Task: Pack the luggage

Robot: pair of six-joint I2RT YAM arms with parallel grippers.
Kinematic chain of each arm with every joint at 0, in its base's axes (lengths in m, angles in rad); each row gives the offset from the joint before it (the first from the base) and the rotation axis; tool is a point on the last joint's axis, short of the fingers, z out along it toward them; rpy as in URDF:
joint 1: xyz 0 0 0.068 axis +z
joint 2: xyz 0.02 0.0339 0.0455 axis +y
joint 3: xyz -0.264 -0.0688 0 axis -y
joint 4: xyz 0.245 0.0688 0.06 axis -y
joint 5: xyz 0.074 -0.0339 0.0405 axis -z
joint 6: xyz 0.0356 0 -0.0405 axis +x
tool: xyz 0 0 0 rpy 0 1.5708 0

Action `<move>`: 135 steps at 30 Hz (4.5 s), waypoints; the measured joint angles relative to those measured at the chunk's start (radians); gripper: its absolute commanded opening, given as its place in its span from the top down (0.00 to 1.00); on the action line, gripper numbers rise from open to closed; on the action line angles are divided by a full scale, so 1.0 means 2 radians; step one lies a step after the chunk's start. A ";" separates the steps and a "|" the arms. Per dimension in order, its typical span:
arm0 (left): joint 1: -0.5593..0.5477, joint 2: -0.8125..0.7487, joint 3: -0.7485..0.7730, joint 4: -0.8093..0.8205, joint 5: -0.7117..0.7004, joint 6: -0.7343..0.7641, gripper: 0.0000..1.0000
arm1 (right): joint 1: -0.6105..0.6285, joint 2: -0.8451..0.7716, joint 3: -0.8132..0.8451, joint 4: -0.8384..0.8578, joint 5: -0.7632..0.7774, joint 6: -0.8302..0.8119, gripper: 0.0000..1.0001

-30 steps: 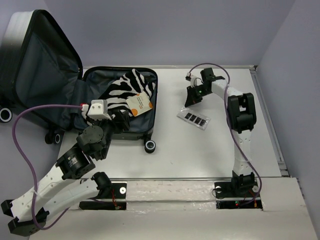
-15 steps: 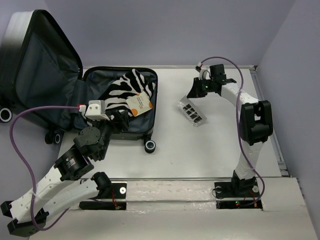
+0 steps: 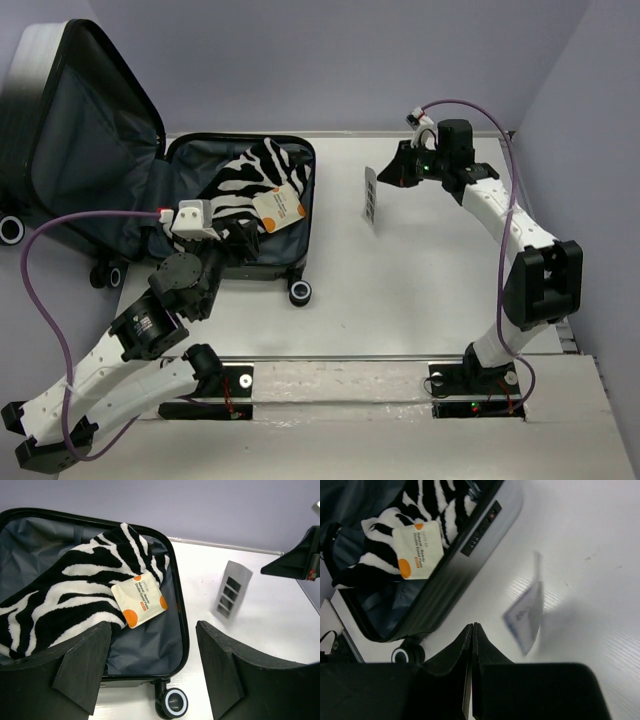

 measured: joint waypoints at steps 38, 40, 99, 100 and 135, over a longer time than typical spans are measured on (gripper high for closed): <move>0.006 0.017 -0.006 0.000 0.020 0.000 0.20 | -0.049 0.177 -0.024 0.095 0.270 0.239 0.38; 0.006 0.017 -0.006 0.000 0.020 0.000 0.20 | -0.051 0.198 -0.024 0.122 0.252 0.261 0.39; 0.063 0.059 0.240 -0.328 -0.211 -0.193 0.02 | 0.230 0.367 0.414 0.141 0.100 0.305 0.00; 0.066 0.052 0.249 -0.347 -0.216 -0.204 0.02 | 0.230 0.361 0.411 0.123 0.110 0.289 0.00; 0.559 0.222 0.080 -0.103 -0.195 0.001 0.27 | 0.217 -0.047 -0.131 0.170 0.102 0.131 0.06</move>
